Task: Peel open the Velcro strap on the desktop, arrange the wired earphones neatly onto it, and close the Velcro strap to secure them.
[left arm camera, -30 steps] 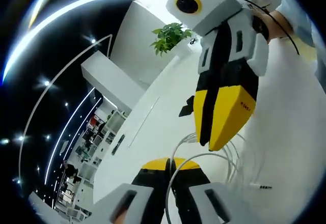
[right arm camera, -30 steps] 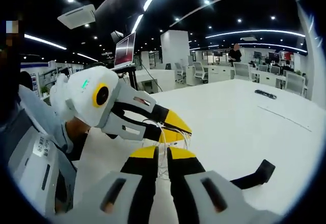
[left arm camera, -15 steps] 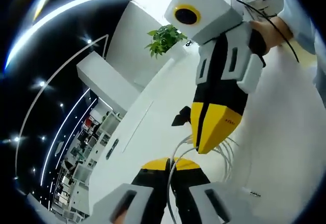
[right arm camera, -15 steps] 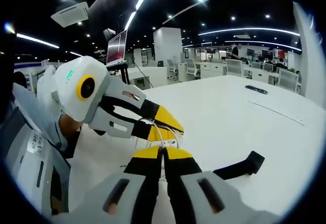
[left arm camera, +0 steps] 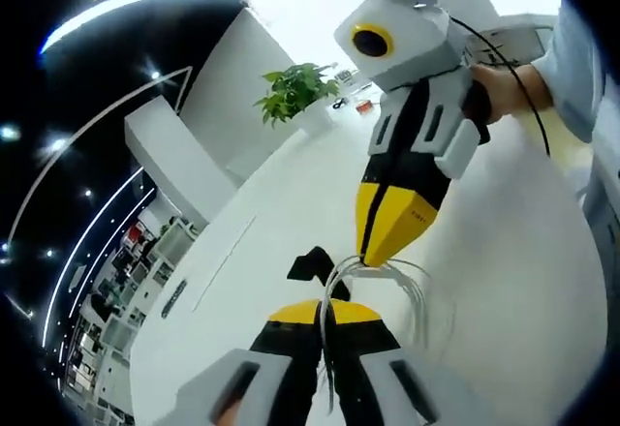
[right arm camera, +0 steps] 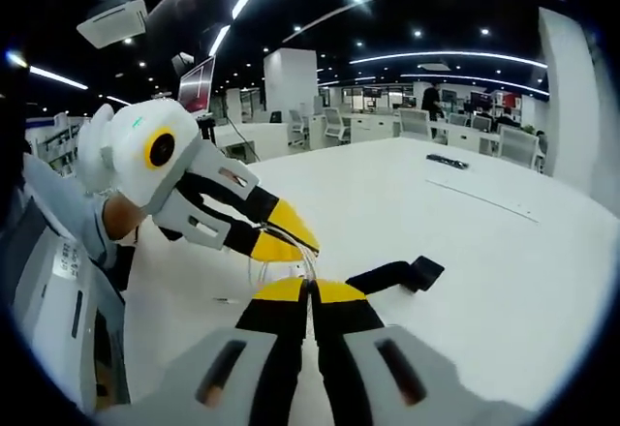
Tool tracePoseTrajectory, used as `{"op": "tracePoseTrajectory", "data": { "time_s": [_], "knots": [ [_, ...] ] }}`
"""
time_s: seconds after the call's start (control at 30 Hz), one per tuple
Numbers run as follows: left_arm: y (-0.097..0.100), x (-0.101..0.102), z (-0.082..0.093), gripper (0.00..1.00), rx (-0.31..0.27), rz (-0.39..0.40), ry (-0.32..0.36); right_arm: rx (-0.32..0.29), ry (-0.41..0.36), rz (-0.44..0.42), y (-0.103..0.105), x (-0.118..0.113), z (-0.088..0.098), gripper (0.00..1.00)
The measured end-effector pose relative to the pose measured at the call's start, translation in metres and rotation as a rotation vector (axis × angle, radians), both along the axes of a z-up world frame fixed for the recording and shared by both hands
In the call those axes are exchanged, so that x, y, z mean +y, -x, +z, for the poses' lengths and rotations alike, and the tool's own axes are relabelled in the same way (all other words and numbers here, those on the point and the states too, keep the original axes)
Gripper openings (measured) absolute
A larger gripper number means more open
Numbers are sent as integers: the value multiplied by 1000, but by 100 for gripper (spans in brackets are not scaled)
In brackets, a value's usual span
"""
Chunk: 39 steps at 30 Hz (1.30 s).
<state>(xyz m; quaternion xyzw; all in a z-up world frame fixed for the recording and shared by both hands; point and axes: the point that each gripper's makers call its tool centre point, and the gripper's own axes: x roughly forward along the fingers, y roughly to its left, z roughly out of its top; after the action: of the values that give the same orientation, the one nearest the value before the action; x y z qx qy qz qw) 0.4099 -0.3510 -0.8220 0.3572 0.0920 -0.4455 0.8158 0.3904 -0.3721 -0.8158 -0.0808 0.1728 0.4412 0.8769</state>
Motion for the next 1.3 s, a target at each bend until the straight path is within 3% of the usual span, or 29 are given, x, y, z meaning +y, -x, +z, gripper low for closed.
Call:
{"op": "tracePoseTrajectory", "data": {
  "time_s": [0.23,0.4,0.7,0.93,1.17,1.3],
  "knots": [
    [-3,-17,4,5,32,-41,-5,7,16,-32,-5,-18,-6,5],
    [-7,-28,5,5,52,-63,2,-17,10,-53,-11,-26,1,6],
    [-9,-42,9,5,35,-127,-8,-73,40,-49,-24,-28,9,8],
    [-17,-41,14,5,13,-146,-5,-78,24,-37,-35,-27,12,6],
    [-30,-39,10,6,79,-144,60,-121,93,-33,-51,-23,8,5],
    [-39,-37,7,6,69,-138,70,-139,133,-38,-61,-23,5,5]
  ]
}}
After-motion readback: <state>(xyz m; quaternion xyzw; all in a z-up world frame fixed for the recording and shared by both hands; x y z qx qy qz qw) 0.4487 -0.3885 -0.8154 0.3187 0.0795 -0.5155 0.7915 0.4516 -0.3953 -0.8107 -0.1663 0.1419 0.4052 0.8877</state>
